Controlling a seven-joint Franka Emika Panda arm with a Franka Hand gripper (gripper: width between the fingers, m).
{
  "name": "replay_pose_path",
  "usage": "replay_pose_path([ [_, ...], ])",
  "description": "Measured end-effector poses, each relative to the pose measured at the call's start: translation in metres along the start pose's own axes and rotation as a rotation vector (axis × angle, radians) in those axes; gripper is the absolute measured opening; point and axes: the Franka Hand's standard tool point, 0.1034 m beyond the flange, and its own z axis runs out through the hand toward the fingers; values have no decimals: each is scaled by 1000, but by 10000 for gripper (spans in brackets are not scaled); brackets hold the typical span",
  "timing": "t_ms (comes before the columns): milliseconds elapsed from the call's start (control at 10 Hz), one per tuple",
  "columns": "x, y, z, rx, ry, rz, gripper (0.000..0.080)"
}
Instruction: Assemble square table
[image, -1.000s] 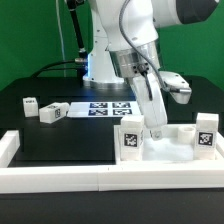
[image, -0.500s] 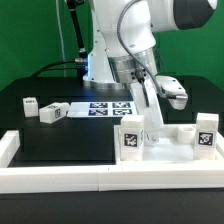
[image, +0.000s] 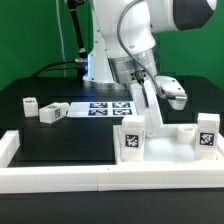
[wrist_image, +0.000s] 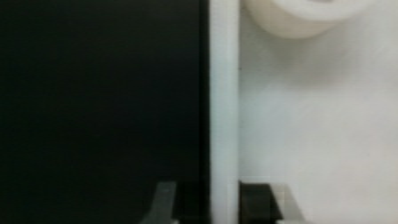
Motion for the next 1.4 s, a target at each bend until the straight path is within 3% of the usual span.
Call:
replay_pose_path([
  [700, 0, 0, 0, 0, 0, -1, 64],
  [900, 10, 5, -4, -4, -1, -100, 64],
  [1000, 19, 9, -10, -25, -5, -147, 64],
  [1200, 36, 15, -15, -107, 40, -354, 64],
  [1400, 44, 15, -16, -96, 60, -429, 64],
])
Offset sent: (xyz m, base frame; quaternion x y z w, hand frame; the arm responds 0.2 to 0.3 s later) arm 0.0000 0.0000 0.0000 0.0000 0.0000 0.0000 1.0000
